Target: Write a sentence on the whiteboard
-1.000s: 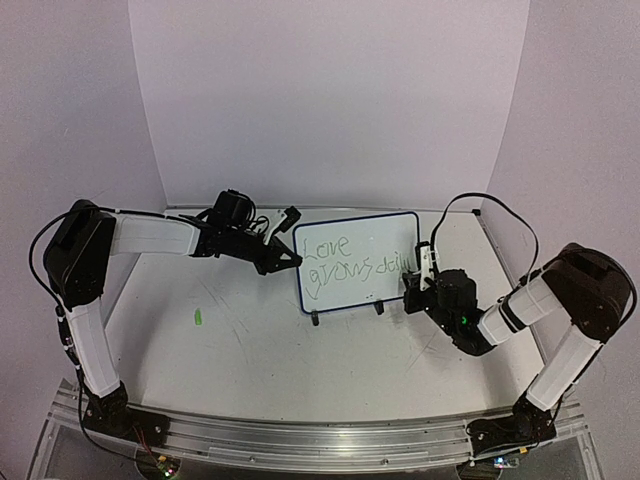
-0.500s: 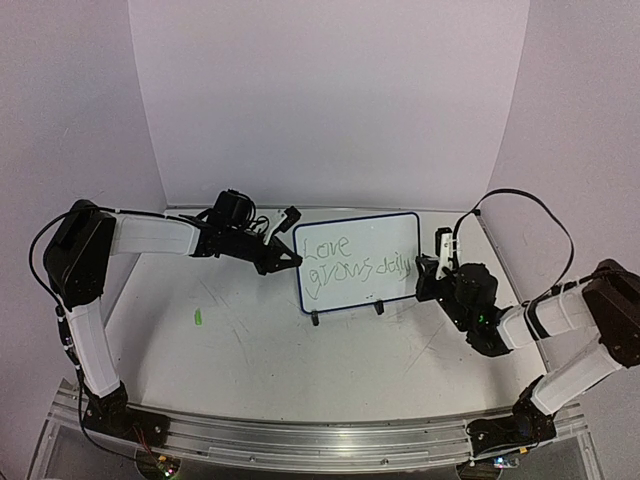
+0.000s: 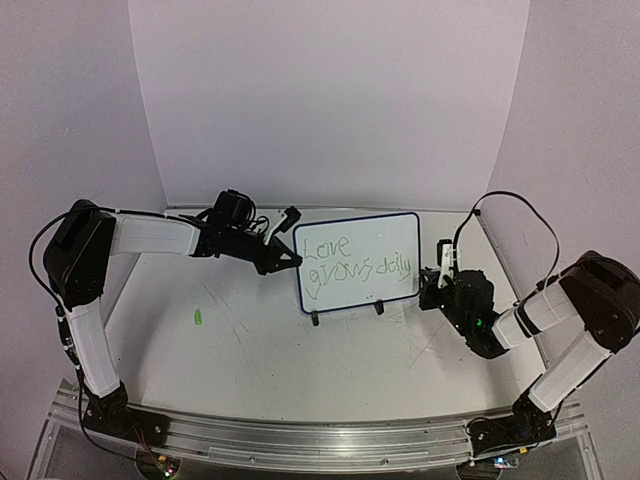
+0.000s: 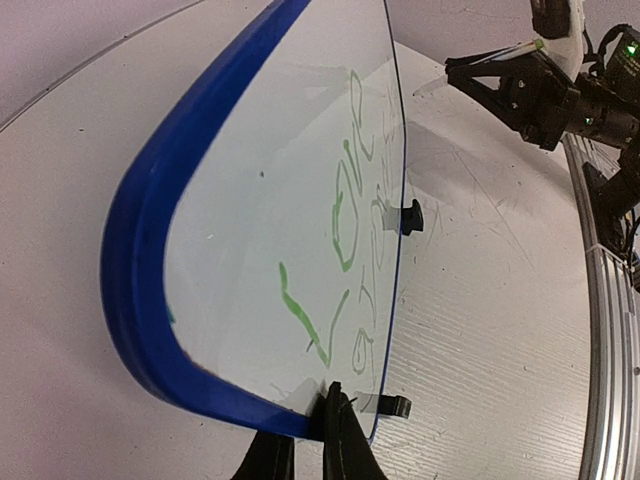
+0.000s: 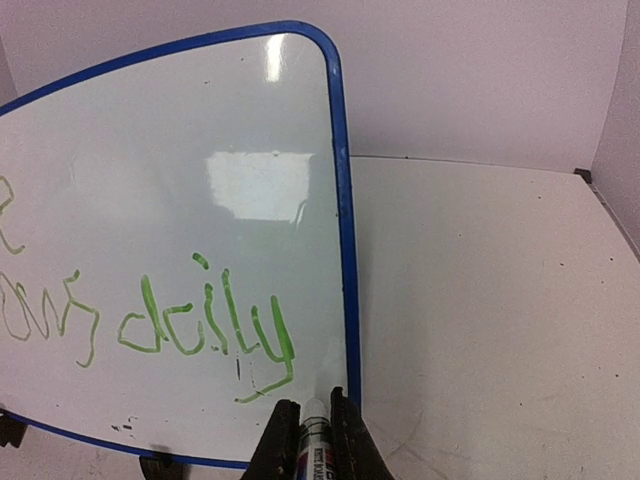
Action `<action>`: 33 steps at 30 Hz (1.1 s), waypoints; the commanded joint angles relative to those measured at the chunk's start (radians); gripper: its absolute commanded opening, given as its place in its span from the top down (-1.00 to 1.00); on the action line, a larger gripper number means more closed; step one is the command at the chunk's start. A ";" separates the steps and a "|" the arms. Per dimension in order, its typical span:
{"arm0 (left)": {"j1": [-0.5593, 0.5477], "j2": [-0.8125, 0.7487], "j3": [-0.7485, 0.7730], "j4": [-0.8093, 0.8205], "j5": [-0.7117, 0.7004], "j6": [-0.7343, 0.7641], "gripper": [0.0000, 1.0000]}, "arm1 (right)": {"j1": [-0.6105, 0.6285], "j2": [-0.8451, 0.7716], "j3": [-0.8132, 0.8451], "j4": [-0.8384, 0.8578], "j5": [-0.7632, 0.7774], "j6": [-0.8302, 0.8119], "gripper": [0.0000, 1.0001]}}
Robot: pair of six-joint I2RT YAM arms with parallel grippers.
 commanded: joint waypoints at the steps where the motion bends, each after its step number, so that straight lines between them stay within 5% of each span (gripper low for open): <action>1: 0.006 0.049 -0.043 -0.177 -0.204 0.139 1.00 | -0.010 0.018 0.001 0.116 -0.051 0.016 1.00; 33: 0.007 0.048 -0.044 -0.179 -0.203 0.142 1.00 | -0.025 0.097 0.062 0.133 -0.052 0.007 1.00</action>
